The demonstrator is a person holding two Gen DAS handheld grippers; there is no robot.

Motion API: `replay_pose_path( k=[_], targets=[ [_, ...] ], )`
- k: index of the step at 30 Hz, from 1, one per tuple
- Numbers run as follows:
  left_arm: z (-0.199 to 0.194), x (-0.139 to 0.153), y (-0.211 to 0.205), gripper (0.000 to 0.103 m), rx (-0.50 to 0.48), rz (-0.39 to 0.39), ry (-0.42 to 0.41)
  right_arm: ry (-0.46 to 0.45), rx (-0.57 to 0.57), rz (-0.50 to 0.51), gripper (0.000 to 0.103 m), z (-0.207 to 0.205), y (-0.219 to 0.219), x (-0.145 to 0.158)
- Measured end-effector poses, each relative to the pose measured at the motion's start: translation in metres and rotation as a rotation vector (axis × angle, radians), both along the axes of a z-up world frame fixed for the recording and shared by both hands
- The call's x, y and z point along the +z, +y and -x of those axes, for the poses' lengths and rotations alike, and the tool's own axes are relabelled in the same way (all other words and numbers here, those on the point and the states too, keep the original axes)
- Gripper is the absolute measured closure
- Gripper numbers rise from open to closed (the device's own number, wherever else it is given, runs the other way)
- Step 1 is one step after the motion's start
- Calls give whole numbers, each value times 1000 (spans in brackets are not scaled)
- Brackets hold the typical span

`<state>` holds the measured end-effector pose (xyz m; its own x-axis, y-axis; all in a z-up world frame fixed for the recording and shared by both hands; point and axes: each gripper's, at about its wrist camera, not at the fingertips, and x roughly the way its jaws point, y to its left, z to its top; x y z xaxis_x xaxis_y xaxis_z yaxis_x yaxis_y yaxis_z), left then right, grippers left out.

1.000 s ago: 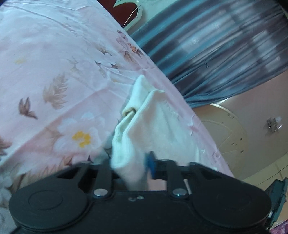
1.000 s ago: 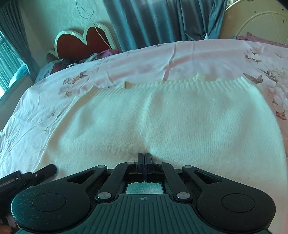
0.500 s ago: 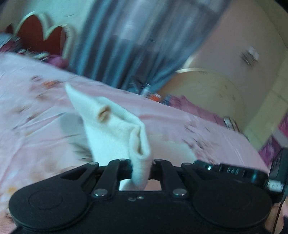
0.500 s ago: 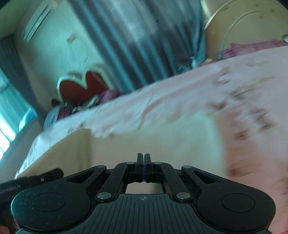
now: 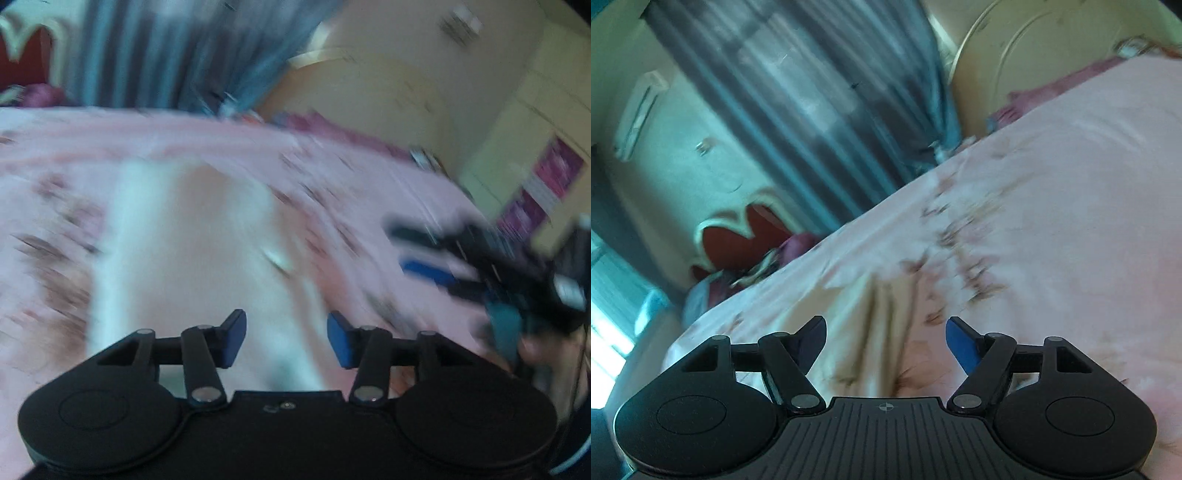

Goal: Fold small clothes

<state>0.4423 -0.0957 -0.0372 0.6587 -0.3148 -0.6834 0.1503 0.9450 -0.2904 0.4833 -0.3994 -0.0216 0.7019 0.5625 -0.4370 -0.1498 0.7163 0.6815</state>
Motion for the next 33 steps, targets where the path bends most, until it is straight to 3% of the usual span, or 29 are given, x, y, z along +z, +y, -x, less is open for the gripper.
replay_pose_path(
  k=[1, 2, 7, 11, 14, 18, 21, 22, 23, 28, 30, 33],
  targets=[
    [-6, 4, 16, 57, 44, -33, -28, 10, 36, -13, 57, -3, 6, -1],
    [-13, 5, 29, 57, 71, -60, -38, 21, 63, -18, 59, -6, 12, -2],
    [-47, -4, 74, 63, 151, -78, -8, 76, 151, 13, 59, -21, 46, -14],
    [-58, -24, 90, 70, 165, -37, 42, 128, 178, 24, 59, -31, 64, -29],
    [-59, -39, 98, 68, 171, -9, 53, 155, 172, 40, 59, -34, 75, -34],
    [-58, -45, 97, 68, 133, -13, 68, 169, 151, 37, 59, -42, 86, -34],
    [-61, -48, 97, 70, 94, -8, 66, 162, 144, 94, 60, -47, 97, -34],
    [-62, -48, 98, 71, 86, -1, 65, 156, 141, 129, 81, -49, 102, -33],
    [-62, -46, 99, 73, 77, 3, 61, 153, 144, 158, 89, -49, 108, -31],
    [-56, -28, 97, 80, 36, 24, -62, -8, 144, 276, 93, -27, 120, 6],
    [-61, -26, 90, 80, -21, 27, -63, -41, 137, 295, 93, -14, 114, 16],
    [-72, -41, 68, 80, -120, -62, 8, 67, 131, 340, 93, -15, 108, -15]
  ],
)
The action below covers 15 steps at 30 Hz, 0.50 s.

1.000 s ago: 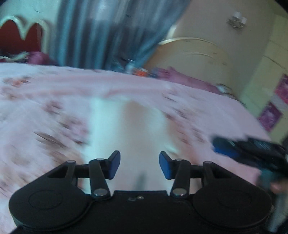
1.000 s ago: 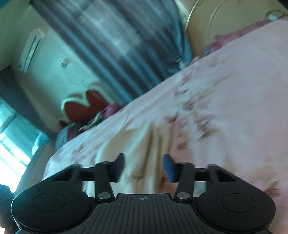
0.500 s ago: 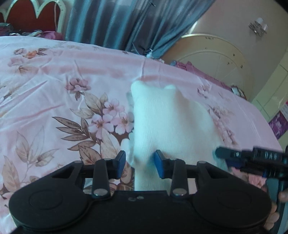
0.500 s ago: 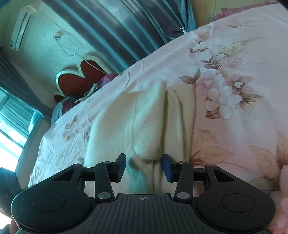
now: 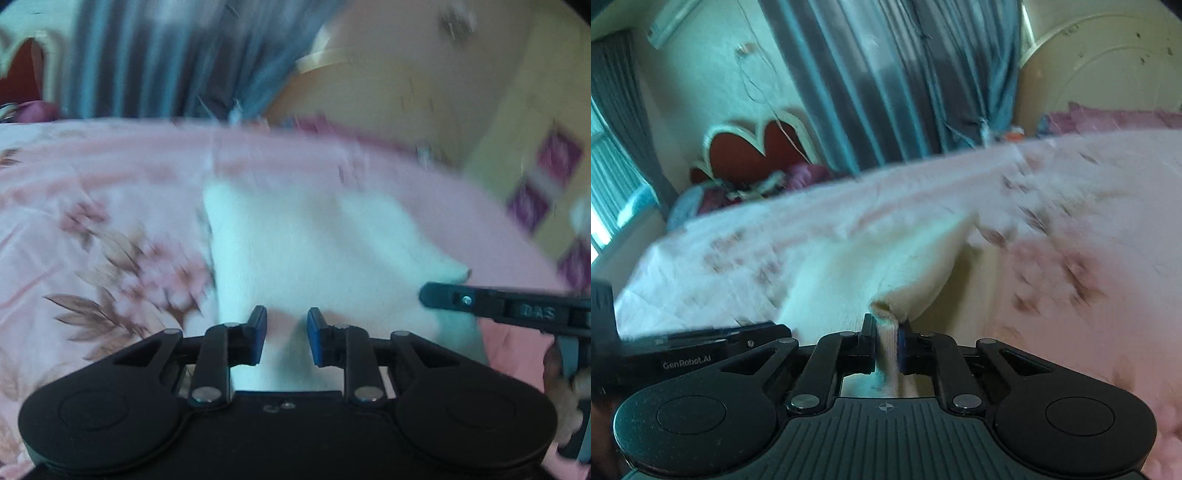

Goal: Fold small clothes

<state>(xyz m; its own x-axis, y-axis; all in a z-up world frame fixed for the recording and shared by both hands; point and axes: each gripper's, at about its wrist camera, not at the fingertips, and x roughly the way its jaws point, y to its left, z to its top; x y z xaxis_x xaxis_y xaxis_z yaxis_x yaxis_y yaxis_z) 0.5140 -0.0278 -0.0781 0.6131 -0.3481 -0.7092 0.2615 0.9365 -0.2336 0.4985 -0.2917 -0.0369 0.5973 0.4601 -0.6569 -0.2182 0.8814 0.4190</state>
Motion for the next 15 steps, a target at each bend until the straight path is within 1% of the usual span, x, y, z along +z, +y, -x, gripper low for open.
replay_pose_path(
  k=[1, 2, 3, 6, 8, 9, 12, 13, 15],
  targets=[
    [-1, -1, -4, 79, -7, -12, -6, 59, -11, -26, 93, -5, -4, -16],
    [-3, 1, -7, 80, -10, -26, 0, 62, -29, -75, 93, -5, -10, -21],
    [-5, 3, -9, 80, -20, -40, 7, 60, -35, -85, 93, -5, -11, -19],
    [-9, 4, -8, 80, -46, -57, 18, 38, -11, -58, 93, -2, -6, -12],
    [-9, 6, -6, 79, -52, -34, 12, 20, -22, -41, 94, 4, -7, -7],
    [-8, 7, -6, 77, -55, -20, 6, 12, -32, -46, 95, 7, -9, -5],
    [-10, 1, -13, 76, -61, -57, 19, 42, -32, -25, 95, 4, -10, -15],
    [-12, -1, -15, 76, -59, -64, 22, 53, -33, -35, 95, 2, -13, -19],
    [-15, 4, -16, 77, -60, -63, 26, 63, -31, -46, 95, -3, -16, -13]
  ],
)
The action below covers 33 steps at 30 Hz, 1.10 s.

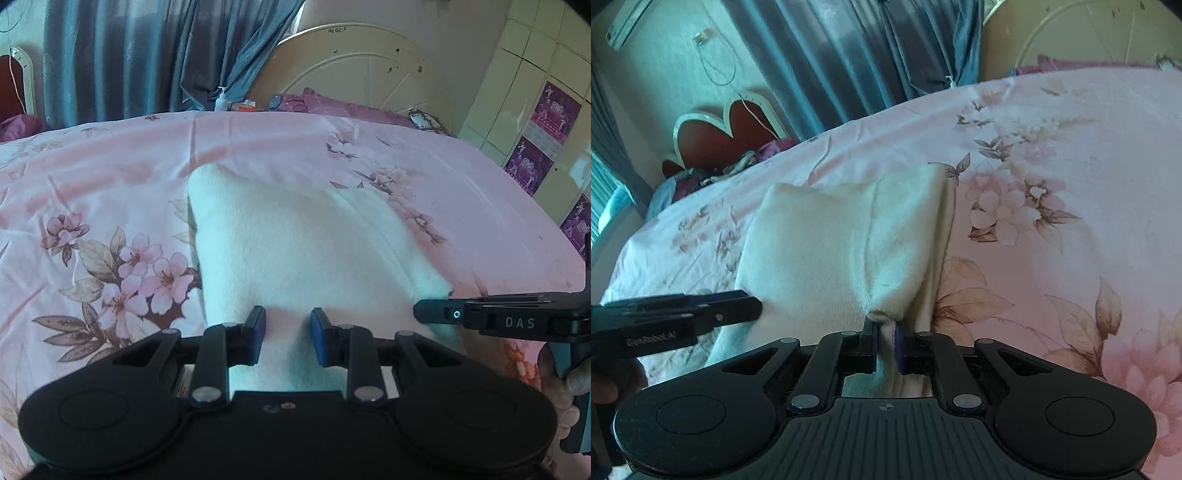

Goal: Fold small clothes

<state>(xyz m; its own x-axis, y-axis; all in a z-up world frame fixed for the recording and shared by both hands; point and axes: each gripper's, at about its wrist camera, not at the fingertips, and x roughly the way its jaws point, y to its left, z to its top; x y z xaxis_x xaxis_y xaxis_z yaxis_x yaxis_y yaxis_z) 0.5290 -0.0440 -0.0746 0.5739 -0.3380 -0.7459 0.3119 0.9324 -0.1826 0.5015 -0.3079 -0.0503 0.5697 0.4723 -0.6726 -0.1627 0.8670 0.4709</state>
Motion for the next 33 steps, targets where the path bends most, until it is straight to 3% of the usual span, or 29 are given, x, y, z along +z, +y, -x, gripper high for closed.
replay_pose_path(
  k=[1, 4, 7, 9, 11, 12, 14, 23, 33],
  targets=[
    [-1, 5, 2, 76, -5, 13, -14, -17, -15, -2, 94, 0, -4, 6],
    [-11, 17, 16, 71, 26, 51, -90, -112, -141, 48, 54, -3, -15, 32],
    [-40, 16, 20, 71, 36, 42, -90, -137, -89, 54, 55, -36, -5, 44],
    [-58, 11, 15, 71, 28, 29, -79, -145, -26, 77, 68, -58, 10, 43],
    [-71, 5, 9, 71, 22, 23, -62, -99, 27, 124, 89, -82, 26, 30],
    [-76, 1, 7, 70, 24, 26, -51, -79, 39, 159, 91, -91, 31, 22],
    [-85, -7, 6, 68, 23, 33, -20, -26, 39, 250, 93, -105, 35, 0],
    [-94, -16, -2, 63, 19, -15, -4, -55, 42, 296, 93, -103, 31, -13],
    [-44, 13, -2, 67, 39, -93, -61, -135, 79, 231, 92, -60, 35, 27]
  ],
)
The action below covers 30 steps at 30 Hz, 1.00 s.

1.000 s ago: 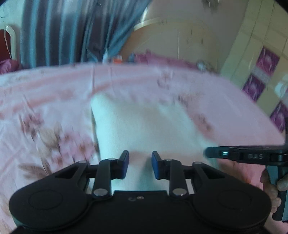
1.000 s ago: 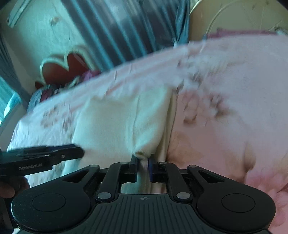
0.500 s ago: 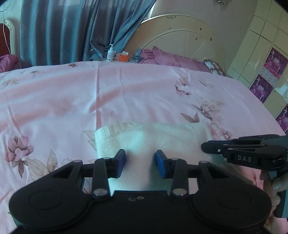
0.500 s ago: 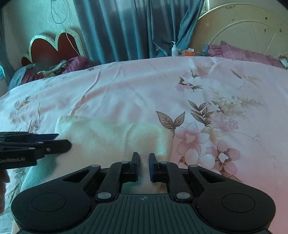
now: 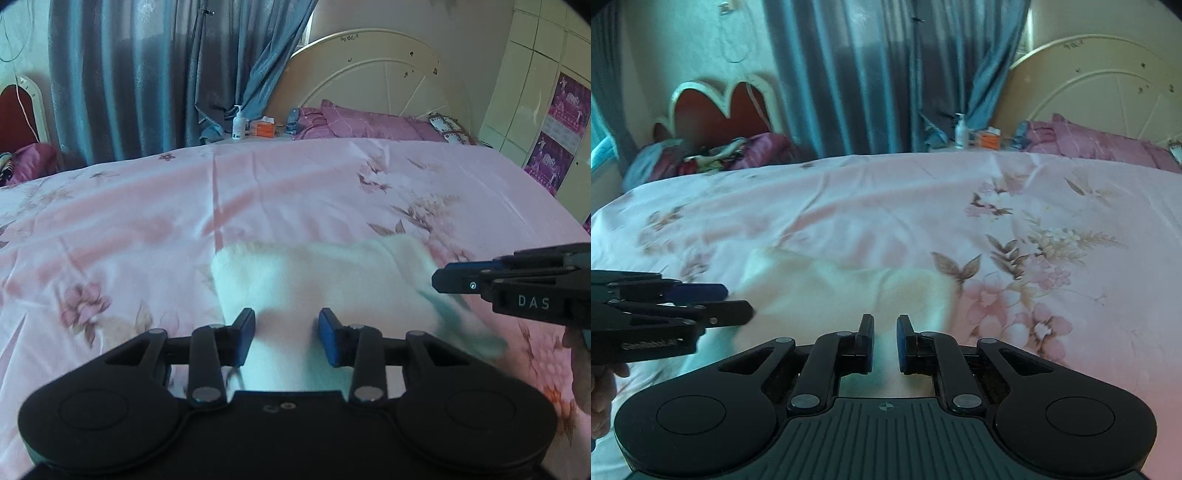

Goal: Fold small clothes

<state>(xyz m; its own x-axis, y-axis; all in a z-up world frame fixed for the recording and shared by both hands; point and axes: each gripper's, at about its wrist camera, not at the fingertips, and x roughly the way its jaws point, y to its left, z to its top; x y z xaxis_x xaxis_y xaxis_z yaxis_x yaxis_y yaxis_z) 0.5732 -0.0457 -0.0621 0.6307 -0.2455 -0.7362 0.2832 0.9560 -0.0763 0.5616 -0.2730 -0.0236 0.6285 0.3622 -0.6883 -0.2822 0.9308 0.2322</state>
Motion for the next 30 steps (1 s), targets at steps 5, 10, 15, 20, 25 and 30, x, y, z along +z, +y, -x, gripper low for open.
replay_pose_path(
  k=[5, 10, 15, 20, 25, 30],
  targets=[
    [17, -7, -4, 66, 5, -25, 6, 50, 34, 63, 92, 12, 10, -15],
    [18, -11, -4, 64, 19, -27, 12, 76, -14, 53, 92, 9, 2, -22],
    [47, 0, -2, 68, 16, -7, -5, 22, 35, 24, 92, 40, 0, 1],
    [75, -10, -7, 68, 5, -46, -9, 81, 93, 63, 92, 62, 11, -15],
    [88, -10, -6, 68, 18, -35, 3, 71, 55, 33, 92, 74, 5, -12],
    [115, -7, 9, 68, 50, -11, 14, 70, 18, -56, 92, 105, -15, 2]
  ],
)
